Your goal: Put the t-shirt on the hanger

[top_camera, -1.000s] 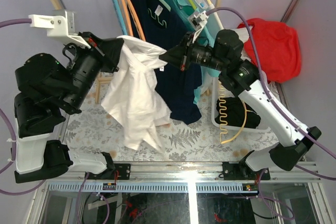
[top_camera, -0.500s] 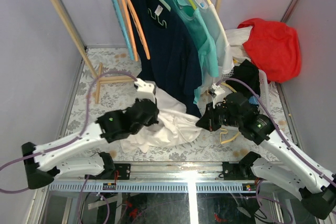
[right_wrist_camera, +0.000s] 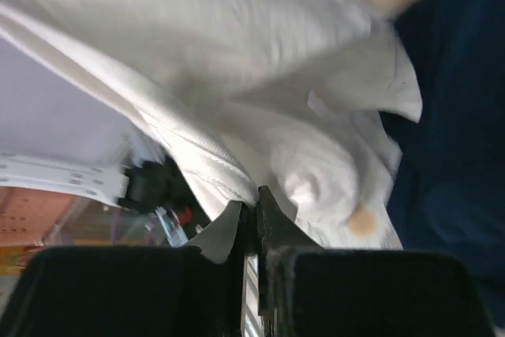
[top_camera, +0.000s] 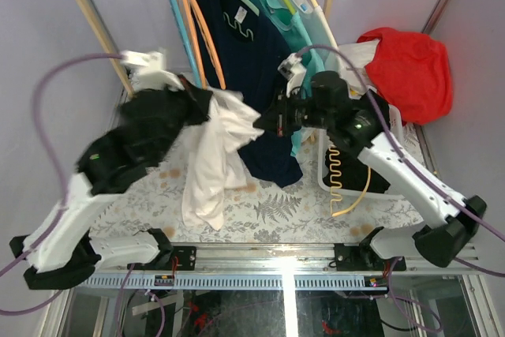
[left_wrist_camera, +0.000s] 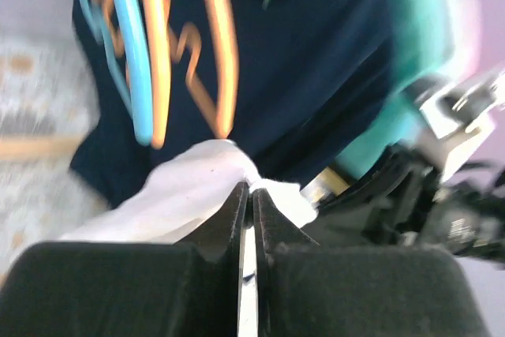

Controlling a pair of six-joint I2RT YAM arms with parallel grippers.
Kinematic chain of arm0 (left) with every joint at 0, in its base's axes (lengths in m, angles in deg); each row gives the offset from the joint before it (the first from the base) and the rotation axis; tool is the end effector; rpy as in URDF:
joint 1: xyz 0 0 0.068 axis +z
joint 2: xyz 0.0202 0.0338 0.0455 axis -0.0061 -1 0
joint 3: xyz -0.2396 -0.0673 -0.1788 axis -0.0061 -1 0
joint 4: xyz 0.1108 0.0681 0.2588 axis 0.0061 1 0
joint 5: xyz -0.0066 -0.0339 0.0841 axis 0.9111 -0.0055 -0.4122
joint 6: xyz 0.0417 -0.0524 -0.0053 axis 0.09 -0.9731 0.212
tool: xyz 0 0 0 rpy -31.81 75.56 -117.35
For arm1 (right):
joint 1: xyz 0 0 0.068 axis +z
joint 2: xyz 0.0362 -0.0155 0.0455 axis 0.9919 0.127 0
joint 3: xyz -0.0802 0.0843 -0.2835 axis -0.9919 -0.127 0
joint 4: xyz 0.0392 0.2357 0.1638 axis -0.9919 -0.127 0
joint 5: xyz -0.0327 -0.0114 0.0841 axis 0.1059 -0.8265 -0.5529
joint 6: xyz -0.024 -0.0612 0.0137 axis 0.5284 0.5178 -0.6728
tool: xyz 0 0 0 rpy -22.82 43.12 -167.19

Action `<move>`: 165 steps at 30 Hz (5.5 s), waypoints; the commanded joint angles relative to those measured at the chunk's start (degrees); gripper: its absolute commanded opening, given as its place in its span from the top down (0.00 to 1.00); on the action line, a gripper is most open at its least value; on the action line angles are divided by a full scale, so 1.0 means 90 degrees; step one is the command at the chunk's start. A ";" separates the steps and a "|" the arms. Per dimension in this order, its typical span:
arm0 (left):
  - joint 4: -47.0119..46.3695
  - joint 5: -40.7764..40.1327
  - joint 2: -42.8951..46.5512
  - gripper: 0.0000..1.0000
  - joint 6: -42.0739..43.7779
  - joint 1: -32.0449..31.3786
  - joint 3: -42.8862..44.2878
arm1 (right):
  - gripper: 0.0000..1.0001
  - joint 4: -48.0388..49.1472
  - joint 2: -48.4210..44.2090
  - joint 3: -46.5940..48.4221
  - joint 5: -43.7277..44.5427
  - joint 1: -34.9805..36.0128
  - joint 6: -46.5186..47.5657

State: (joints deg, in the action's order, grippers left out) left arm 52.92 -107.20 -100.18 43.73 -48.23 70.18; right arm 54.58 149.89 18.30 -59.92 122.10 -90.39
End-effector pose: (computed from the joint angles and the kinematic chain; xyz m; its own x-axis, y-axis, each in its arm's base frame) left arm 0.1700 -0.1514 0.5138 -0.3285 -0.2591 -0.9083 0.1869 0.9248 -0.3314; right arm 0.2556 0.2379 0.4250 -0.6296 0.0069 -0.7769 -0.6623 0.5180 0.5413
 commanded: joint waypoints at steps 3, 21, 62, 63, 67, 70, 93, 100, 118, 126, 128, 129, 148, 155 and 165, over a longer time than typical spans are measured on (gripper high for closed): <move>0.0289 -0.0723 0.0618 1.00 0.0745 0.0017 0.1139 | 1.00 0.1283 -0.1181 -0.0281 -0.0691 0.0087 -0.0479; -0.1456 0.1218 0.0718 1.00 -0.1000 -0.0560 -0.3536 | 0.97 -0.0388 -0.2057 -0.3512 0.1110 0.0085 -0.0351; -0.0269 0.1627 0.0729 1.00 -0.0338 -0.0867 -0.0831 | 0.31 0.4381 -0.3930 -0.5726 -0.0862 0.0084 -0.0500; -0.0265 0.1663 0.0710 1.00 -0.0341 -0.0863 -0.0808 | 0.31 0.4346 -0.3890 -0.5702 -0.0652 0.0084 -0.0496; -0.0271 0.1809 0.0688 1.00 -0.0355 -0.0863 -0.0729 | 0.35 0.4661 -0.3511 -0.5562 -0.0074 0.0061 -0.0594; -0.0244 0.1816 0.0711 1.00 -0.0355 -0.0866 -0.0702 | 0.38 0.4965 -0.2975 -0.5302 -0.0053 0.0037 -0.0694; -0.0243 0.1886 0.0672 1.00 -0.0278 -0.0863 -0.0617 | 0.36 0.7415 -0.1257 -0.4704 -0.1380 -0.0578 -0.1463; -0.0030 0.1700 0.0680 1.00 -0.0183 -0.0867 -0.0423 | 0.39 1.0290 -0.0773 -0.5217 -0.2655 -0.0639 -0.2855; 0.0600 0.1139 0.0542 1.00 0.0087 -0.0867 0.0028 | 0.78 0.3232 -0.4133 -0.4025 -0.1080 -0.0636 0.0009; 0.1256 0.2647 0.0106 1.00 0.0546 -0.0853 0.0738 | 0.53 0.2645 -0.2728 -0.2569 -0.2164 -0.0637 0.0968; 0.1346 0.2950 0.0053 1.00 0.0600 -0.0858 0.0782 | 0.45 0.2464 -0.2487 -0.2268 -0.2565 -0.0637 0.1202; 0.1360 0.3029 0.0043 1.00 0.0615 -0.0853 0.0773 | 0.39 0.2411 -0.2382 -0.2147 -0.2825 -0.0637 0.1279; 0.1465 0.3042 -0.0042 1.00 0.0700 -0.0855 0.0867 | 0.25 0.2572 -0.1998 -0.2008 -0.3822 -0.0626 0.1256; 0.1574 0.2890 -0.0110 1.00 0.0719 -0.0845 0.1072 | 0.25 0.2175 -0.1312 -0.1616 -0.3762 -0.0087 0.1643; 0.1810 0.2513 -0.0100 1.00 0.0711 -0.0790 0.1398 | 0.46 0.1559 -0.1717 -0.2284 -0.2258 0.0222 0.1987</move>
State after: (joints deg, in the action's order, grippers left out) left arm 69.26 -83.00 -101.49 48.95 -55.51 79.82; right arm 71.52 137.32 -1.66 -89.43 123.82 -74.96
